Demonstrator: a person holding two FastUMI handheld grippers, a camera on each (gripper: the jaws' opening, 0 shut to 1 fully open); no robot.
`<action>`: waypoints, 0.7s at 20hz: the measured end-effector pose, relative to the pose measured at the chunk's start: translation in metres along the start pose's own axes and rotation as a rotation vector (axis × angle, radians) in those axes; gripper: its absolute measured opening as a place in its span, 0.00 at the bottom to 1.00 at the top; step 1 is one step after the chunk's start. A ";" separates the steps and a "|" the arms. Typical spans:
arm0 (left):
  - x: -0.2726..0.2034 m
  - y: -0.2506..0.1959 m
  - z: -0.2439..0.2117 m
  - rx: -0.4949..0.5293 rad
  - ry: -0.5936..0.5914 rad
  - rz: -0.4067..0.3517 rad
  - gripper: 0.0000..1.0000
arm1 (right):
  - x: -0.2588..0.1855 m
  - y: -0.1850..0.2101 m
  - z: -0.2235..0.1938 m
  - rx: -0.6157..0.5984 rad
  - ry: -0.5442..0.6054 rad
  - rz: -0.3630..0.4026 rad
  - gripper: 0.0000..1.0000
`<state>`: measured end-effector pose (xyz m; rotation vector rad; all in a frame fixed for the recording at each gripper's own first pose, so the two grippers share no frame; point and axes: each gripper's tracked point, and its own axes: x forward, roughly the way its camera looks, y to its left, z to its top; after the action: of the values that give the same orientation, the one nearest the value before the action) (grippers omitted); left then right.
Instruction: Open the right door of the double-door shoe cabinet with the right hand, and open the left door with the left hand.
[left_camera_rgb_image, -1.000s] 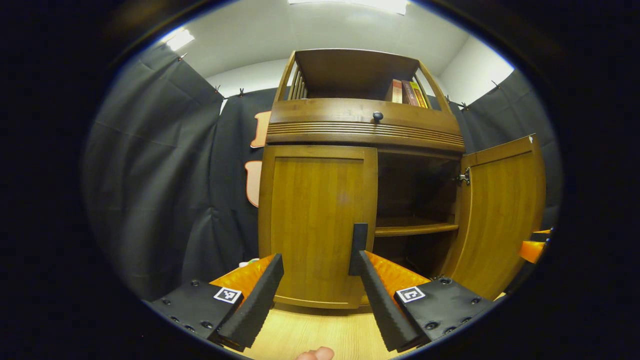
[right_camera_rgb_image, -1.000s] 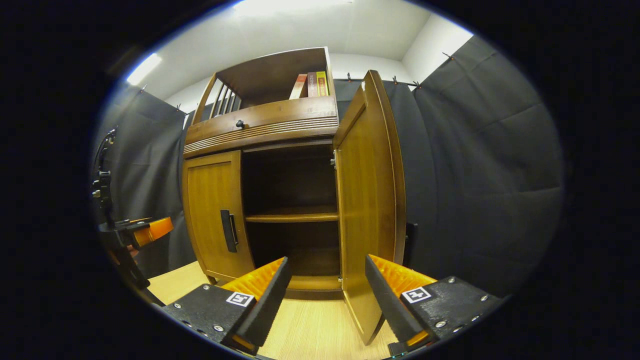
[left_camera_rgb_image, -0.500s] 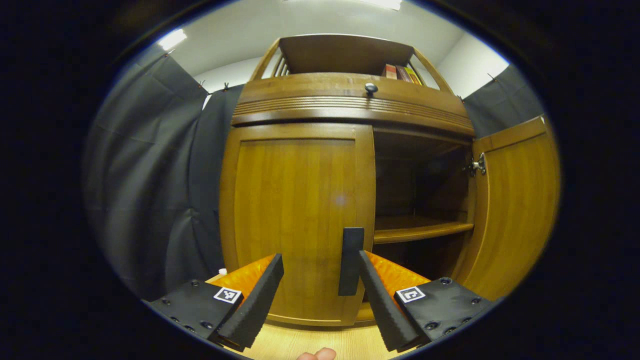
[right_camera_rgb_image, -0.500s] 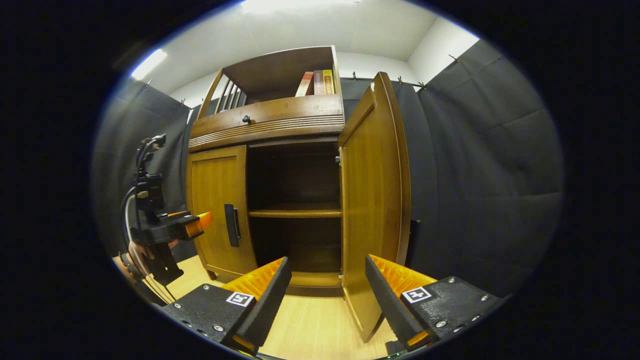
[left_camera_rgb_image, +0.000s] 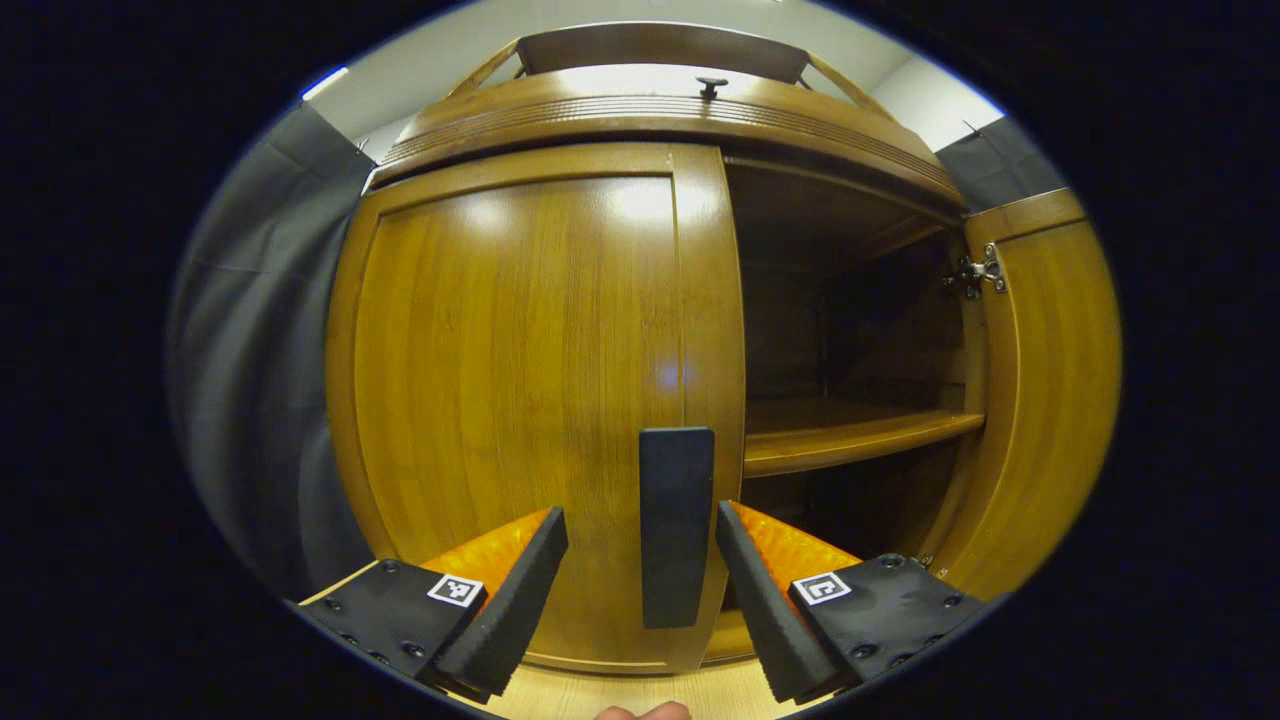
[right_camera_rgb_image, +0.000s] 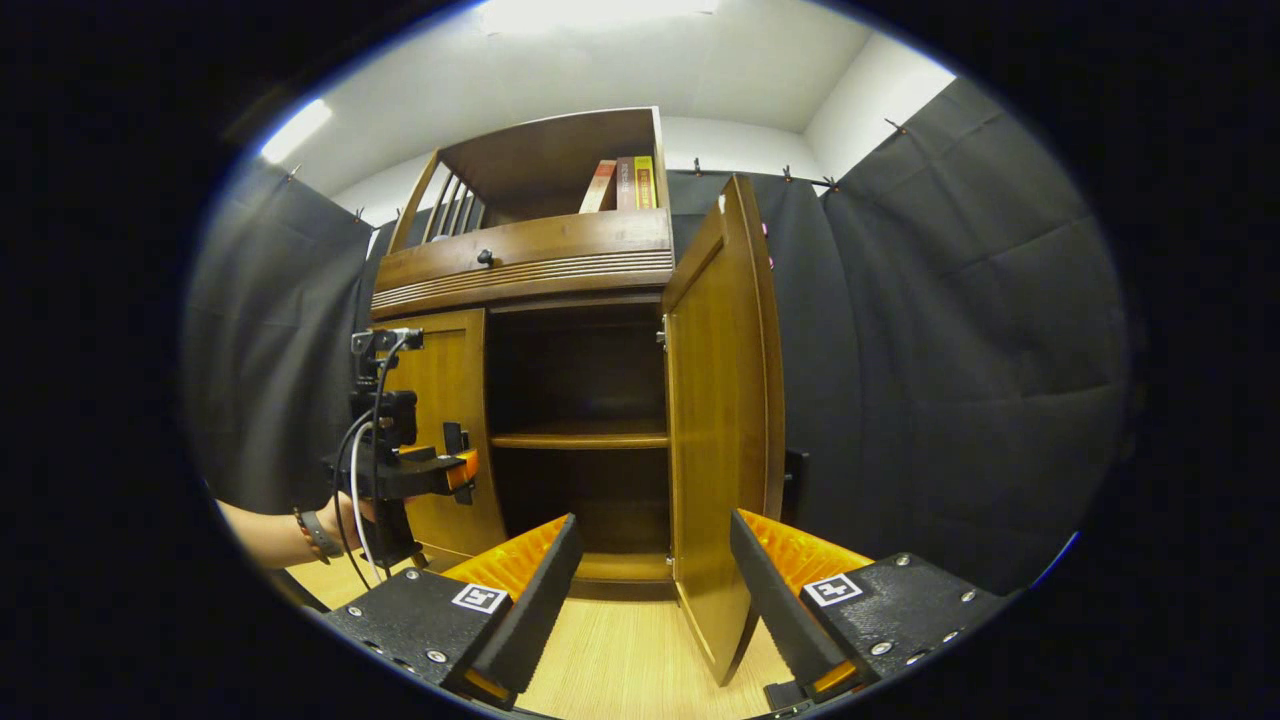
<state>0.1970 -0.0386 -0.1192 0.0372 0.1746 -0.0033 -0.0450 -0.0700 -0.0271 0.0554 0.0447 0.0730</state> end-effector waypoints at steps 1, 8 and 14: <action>0.006 0.002 -0.001 -0.009 0.013 0.006 0.90 | 0.000 -0.002 0.000 0.001 0.000 -0.006 0.92; 0.011 -0.007 -0.006 -0.057 0.014 -0.071 0.56 | 0.003 -0.006 -0.005 -0.006 0.016 -0.007 0.92; 0.009 -0.022 -0.003 -0.020 0.004 -0.049 0.39 | 0.004 -0.004 -0.008 -0.017 0.024 -0.005 0.92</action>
<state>0.2051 -0.0606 -0.1241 0.0130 0.1790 -0.0503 -0.0412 -0.0729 -0.0359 0.0373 0.0678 0.0694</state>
